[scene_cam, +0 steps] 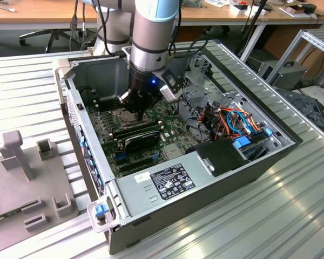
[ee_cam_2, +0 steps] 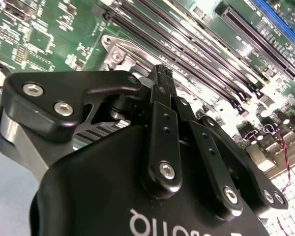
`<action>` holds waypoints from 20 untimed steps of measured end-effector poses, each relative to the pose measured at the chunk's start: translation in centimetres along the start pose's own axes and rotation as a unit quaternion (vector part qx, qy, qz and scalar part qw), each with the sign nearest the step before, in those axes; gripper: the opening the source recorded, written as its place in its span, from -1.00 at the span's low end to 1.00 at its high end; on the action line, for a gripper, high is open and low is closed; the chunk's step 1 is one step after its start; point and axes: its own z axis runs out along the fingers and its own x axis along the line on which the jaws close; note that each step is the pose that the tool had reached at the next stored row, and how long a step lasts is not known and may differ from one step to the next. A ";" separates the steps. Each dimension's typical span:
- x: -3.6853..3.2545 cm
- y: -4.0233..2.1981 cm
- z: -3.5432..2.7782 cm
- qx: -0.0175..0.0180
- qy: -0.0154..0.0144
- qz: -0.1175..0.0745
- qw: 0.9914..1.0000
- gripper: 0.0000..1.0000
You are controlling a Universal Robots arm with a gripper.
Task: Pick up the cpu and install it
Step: 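Install the second cpu locking lever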
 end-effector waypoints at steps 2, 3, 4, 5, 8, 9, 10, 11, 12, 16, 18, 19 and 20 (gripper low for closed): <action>0.08 0.00 0.13 0.000 0.000 0.000 1.000 -0.79; 0.10 -0.03 0.19 0.000 0.000 0.000 1.000 -0.79; 0.14 -0.07 0.30 0.000 0.000 0.000 1.000 -0.79; 0.16 -0.10 0.46 0.000 0.000 0.000 1.000 -0.79; 0.18 -0.12 1.15 0.000 0.000 0.000 1.000 -0.79; 0.19 -0.11 1.32 0.000 0.000 0.000 1.000 -0.79; 0.21 -0.11 1.42 0.000 0.000 0.000 1.000 -0.79; 0.24 -0.12 1.47 0.000 0.000 0.000 1.000 -0.79; 0.30 -0.12 1.50 0.000 0.000 0.000 1.000 -0.79; 0.90 -0.11 1.50 -0.003 0.000 0.000 1.000 -0.79; 1.10 -0.10 1.51 -0.006 0.000 0.000 1.000 -0.79; 1.19 -0.09 1.52 -0.007 -0.001 0.000 1.000 -0.79; 1.26 -0.09 1.54 -0.007 -0.001 0.000 1.000 -0.79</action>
